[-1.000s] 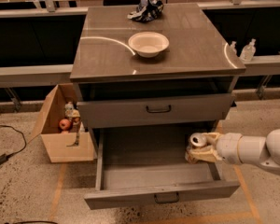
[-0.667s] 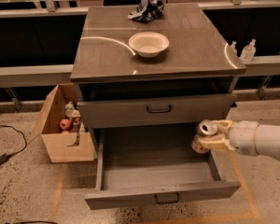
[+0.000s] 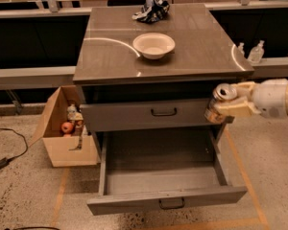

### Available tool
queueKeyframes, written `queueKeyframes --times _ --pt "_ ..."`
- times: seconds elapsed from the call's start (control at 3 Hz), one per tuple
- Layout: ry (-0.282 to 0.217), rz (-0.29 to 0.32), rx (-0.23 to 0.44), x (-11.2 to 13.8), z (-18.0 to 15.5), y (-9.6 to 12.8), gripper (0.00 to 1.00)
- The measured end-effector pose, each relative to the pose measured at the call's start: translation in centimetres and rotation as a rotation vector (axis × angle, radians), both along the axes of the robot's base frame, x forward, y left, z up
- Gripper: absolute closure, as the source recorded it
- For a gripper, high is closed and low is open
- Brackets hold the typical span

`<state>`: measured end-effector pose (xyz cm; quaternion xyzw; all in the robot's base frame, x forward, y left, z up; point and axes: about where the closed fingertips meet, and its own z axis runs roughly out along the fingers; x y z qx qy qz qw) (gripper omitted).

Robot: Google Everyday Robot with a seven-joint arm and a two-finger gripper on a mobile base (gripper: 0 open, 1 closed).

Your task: Pick orange can from middle drawer and place on counter

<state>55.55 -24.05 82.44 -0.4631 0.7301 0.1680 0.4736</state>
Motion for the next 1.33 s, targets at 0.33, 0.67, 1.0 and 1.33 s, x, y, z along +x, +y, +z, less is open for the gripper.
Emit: queueKeyframes --times 0.33,0.67,1.0,1.33 --pt "0.026 0.057 0.005 3.2 3.5 0.2 1.0" --pt "0.049 0.099 0.021 6.4 6.0 0.4 1.0" --pt "0.024 0.122 0.021 9.0 9.7 0.4 1.0" --pt "-0.011 0.125 0.018 10.9 13.5 0.0 1.0"
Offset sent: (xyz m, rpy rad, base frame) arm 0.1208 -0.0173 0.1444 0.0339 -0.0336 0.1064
